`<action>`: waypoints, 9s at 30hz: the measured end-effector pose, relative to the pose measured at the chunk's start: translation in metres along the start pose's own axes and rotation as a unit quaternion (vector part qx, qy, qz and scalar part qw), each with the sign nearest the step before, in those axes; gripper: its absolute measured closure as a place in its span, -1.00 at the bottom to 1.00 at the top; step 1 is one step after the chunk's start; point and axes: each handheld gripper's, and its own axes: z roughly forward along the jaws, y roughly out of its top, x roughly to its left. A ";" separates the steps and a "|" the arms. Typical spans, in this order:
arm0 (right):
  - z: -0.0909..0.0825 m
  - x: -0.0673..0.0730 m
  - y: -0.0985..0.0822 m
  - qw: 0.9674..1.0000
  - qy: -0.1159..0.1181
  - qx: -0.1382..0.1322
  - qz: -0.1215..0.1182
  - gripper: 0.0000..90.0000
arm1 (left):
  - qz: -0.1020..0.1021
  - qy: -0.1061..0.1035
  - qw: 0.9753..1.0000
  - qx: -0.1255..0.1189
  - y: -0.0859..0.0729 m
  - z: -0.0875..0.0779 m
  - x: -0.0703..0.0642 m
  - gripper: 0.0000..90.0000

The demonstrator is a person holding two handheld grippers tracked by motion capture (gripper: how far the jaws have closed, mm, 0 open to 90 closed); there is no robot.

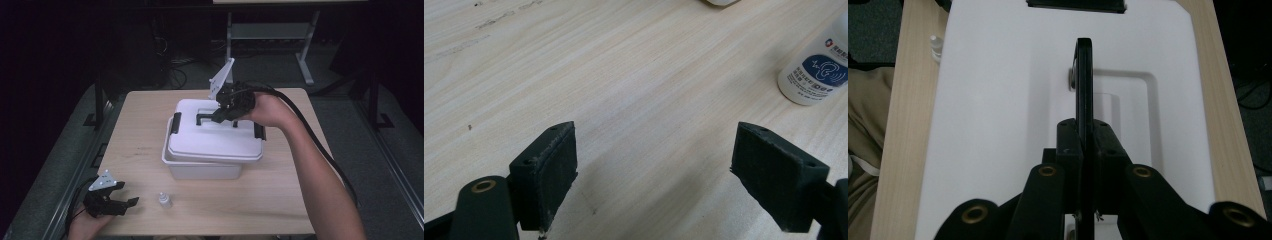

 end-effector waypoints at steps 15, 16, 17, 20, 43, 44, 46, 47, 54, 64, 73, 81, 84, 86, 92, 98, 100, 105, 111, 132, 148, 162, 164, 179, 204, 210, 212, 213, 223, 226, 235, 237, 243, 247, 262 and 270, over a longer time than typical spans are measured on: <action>-0.021 0.008 -0.030 1.000 -0.023 0.008 0.019 0.86 | 0.002 0.000 1.000 0.005 0.001 0.002 -0.002 -0.60; -0.022 0.009 -0.031 0.999 -0.023 0.009 0.020 0.86 | 0.001 0.001 1.000 0.005 0.001 0.002 -0.003 -0.60; -0.023 0.009 -0.031 0.999 -0.024 0.009 0.019 0.86 | 0.001 0.001 1.000 0.003 0.001 0.002 -0.003 -0.60; -0.028 0.011 -0.032 0.999 -0.027 0.006 0.018 0.86 | 0.002 0.002 1.000 0.002 0.001 0.000 -0.002 -0.60; -0.041 0.019 -0.080 0.998 -0.032 -0.002 0.062 0.86 | 0.001 0.001 1.000 0.004 0.002 0.003 -0.003 -0.60; -0.042 0.019 -0.082 0.997 -0.033 -0.001 0.064 0.86 | 0.002 0.001 1.000 0.006 0.002 0.003 -0.003 -0.60; -0.045 0.021 -0.086 0.997 -0.034 -0.001 0.069 0.86 | 0.003 0.001 1.000 0.007 0.002 0.003 -0.003 -0.60; -0.046 0.021 -0.088 0.997 -0.035 -0.001 0.071 0.86 | 0.003 0.000 1.000 0.007 0.002 0.003 -0.003 -0.60; -0.053 0.025 -0.098 0.996 -0.040 -0.003 0.079 0.86 | 0.004 0.001 1.000 0.008 0.002 0.004 -0.004 -0.60; -0.063 0.031 -0.119 0.994 -0.049 -0.003 0.094 0.86 | 0.006 0.002 1.000 0.010 0.003 0.005 -0.005 -0.60; -0.069 0.036 -0.134 0.993 -0.054 -0.002 0.106 0.86 | 0.007 0.003 1.000 0.011 0.003 0.005 -0.005 -0.60; -0.076 0.042 -0.145 0.992 -0.060 -0.005 0.114 0.86 | 0.008 0.002 1.000 0.014 0.003 0.005 -0.006 -0.60; -0.078 0.043 -0.147 0.991 -0.061 -0.006 0.115 0.86 | 0.008 0.002 1.000 0.013 0.003 0.005 -0.006 -0.60; -0.080 0.045 -0.150 0.991 -0.062 -0.005 0.117 0.86 | 0.007 0.003 1.000 0.014 0.003 0.005 -0.006 -0.60; -0.083 0.049 -0.161 0.990 -0.065 -0.009 0.125 0.86 | 0.007 0.003 1.000 0.015 0.003 0.006 -0.006 -0.60; -0.083 0.053 -0.173 0.989 -0.065 -0.008 0.133 0.86 | 0.007 0.003 1.000 0.016 0.004 0.006 -0.007 -0.60; -0.084 0.054 -0.177 0.988 -0.067 -0.008 0.137 0.86 | 0.007 0.003 1.000 0.017 0.003 0.006 -0.006 -0.60; -0.085 0.058 -0.187 0.987 -0.067 -0.010 0.145 0.86 | 0.008 0.003 1.000 0.018 0.003 0.006 -0.006 -0.60; -0.083 0.062 -0.200 0.986 -0.066 -0.010 0.155 0.86 | 0.008 0.004 1.000 0.019 0.003 0.007 -0.006 -0.60; -0.055 0.070 -0.243 0.981 -0.057 -0.008 0.184 0.86 | 0.011 0.006 1.000 0.021 0.004 0.008 -0.007 -0.60; -0.007 0.075 -0.263 0.979 -0.040 0.000 0.198 0.86 | 0.012 0.003 1.000 0.026 0.004 0.010 -0.008 -0.60; 0.023 0.073 -0.273 0.976 -0.035 0.006 0.217 0.86 | 0.013 0.004 1.000 0.027 0.004 0.012 -0.008 -0.60; 0.026 0.073 -0.274 0.975 -0.035 0.008 0.220 0.86 | 0.014 0.004 1.000 0.027 0.004 0.012 -0.008 -0.59; 0.028 0.080 -0.274 0.973 -0.044 -0.006 0.225 0.74 | 0.014 0.002 0.999 0.030 0.004 0.013 -0.007 -0.59; 0.014 0.115 -0.262 0.973 -0.080 -0.040 0.214 0.29 | 0.023 0.002 0.999 0.030 0.009 0.012 -0.011 -0.59; 0.015 0.125 -0.255 0.975 -0.090 -0.045 0.200 0.25 | 0.033 -0.001 0.999 0.034 0.014 0.010 -0.013 -0.58; 0.017 0.128 -0.254 0.974 -0.089 -0.049 0.201 0.23 | 0.036 -0.002 0.999 0.033 0.016 0.010 -0.015 -0.56; 0.019 0.129 -0.253 0.975 -0.089 -0.050 0.199 0.20 | 0.038 -0.002 0.999 0.035 0.017 0.009 -0.015 -0.56; 0.028 0.136 -0.252 0.975 -0.077 -0.068 0.199 0.10 | 0.060 -0.005 0.997 0.037 0.028 -0.004 -0.021 -0.55; 0.031 0.137 -0.252 0.976 -0.072 -0.056 0.199 0.04 | 0.077 -0.017 0.996 0.048 0.030 -0.006 -0.023 -0.52; 0.035 0.140 -0.252 0.976 -0.071 -0.051 0.201 -0.10 | 0.106 -0.048 0.991 0.065 0.038 -0.011 -0.028 -0.48; 0.035 0.140 -0.252 0.976 -0.070 -0.051 0.199 -0.12 | 0.115 -0.053 0.989 0.071 0.040 -0.011 -0.030 -0.48; 0.036 0.141 -0.252 0.976 -0.071 -0.046 0.199 -0.18 | 0.134 -0.071 0.985 0.085 0.048 -0.015 -0.035 -0.47; 0.037 0.141 -0.251 0.976 -0.068 -0.045 0.200 -0.22 | 0.149 -0.082 0.981 0.094 0.056 -0.019 -0.040 -0.41; 0.035 0.142 -0.251 0.976 -0.069 -0.046 0.200 -0.27 | 0.208 -0.091 0.963 0.143 0.087 -0.018 -0.060 -0.41; 0.035 0.142 -0.252 0.977 -0.070 -0.045 0.197 -0.29 | 0.227 -0.098 0.956 0.156 0.099 -0.012 -0.068 -0.35</action>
